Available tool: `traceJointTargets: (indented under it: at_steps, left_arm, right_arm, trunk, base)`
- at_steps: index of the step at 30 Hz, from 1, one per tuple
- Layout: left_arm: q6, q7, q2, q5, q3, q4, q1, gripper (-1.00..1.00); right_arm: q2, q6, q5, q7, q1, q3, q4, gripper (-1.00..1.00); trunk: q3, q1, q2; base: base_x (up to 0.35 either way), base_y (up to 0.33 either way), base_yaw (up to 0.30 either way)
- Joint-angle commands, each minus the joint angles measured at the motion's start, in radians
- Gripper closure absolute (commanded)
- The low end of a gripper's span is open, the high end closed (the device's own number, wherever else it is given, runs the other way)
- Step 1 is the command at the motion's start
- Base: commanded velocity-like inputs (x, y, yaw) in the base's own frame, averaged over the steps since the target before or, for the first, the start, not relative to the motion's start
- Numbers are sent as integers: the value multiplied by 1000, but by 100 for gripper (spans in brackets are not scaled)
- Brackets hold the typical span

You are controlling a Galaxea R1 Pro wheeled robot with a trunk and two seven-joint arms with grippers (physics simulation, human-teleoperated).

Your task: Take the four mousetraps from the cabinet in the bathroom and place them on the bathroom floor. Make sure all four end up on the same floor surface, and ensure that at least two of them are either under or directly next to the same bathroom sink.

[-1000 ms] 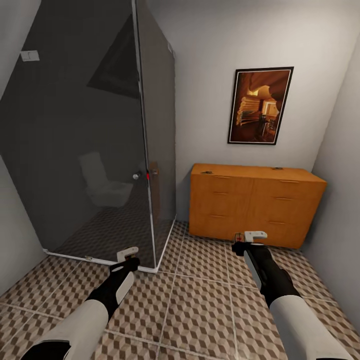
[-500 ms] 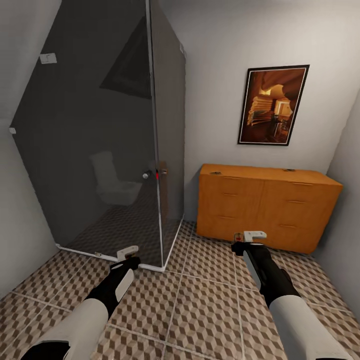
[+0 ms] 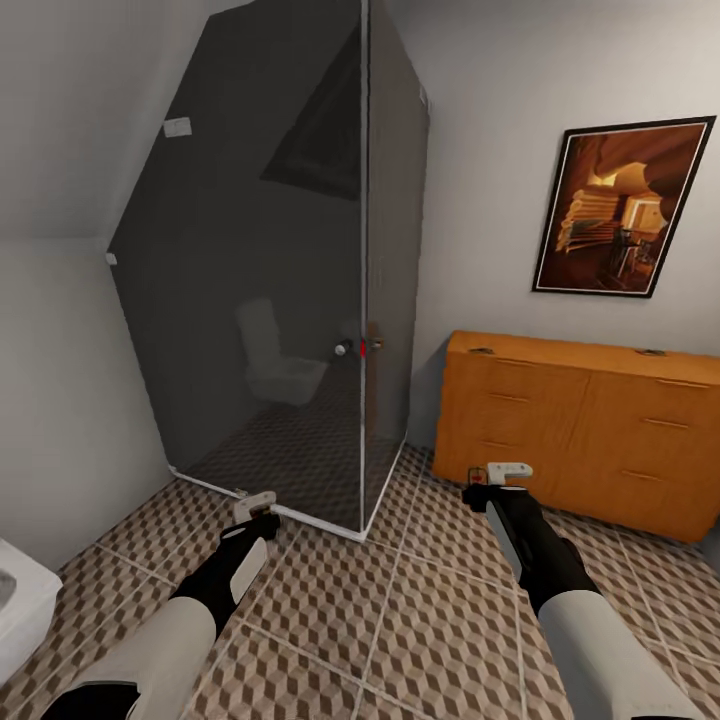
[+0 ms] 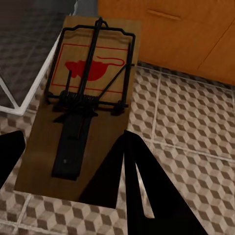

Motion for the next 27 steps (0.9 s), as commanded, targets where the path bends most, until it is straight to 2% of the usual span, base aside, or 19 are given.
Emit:
traceJointTargets:
  at_steps: [1,11,19,27]
  left_arm:
    - [5,2,-1,2,2,-2,-1,100]
    - [-1,2,-1,2,2,-2,-1,100]
    - [-4,3,-1,2,2,-2,-1,100]
    - [-3,3,-1,2,2,-2,-1,100]
  right_arm:
    - [0,5,0,2,0,-2,-2,100]
    - [0,5,2,2,0,2,-2,100]
    - [0,5,0,1,0,51,-1,100]
    - [-1,5,2,1,0,57,-2,100]
  trunk:
    - [-1,0,-1]
    - [-1,0,-1]
    - [-1,0,-1]
    - [-1,0,-1]
  base:
    - [0,0,300]
    - [0,0,300]
    - [0,0,300]
    - [0,0,300]
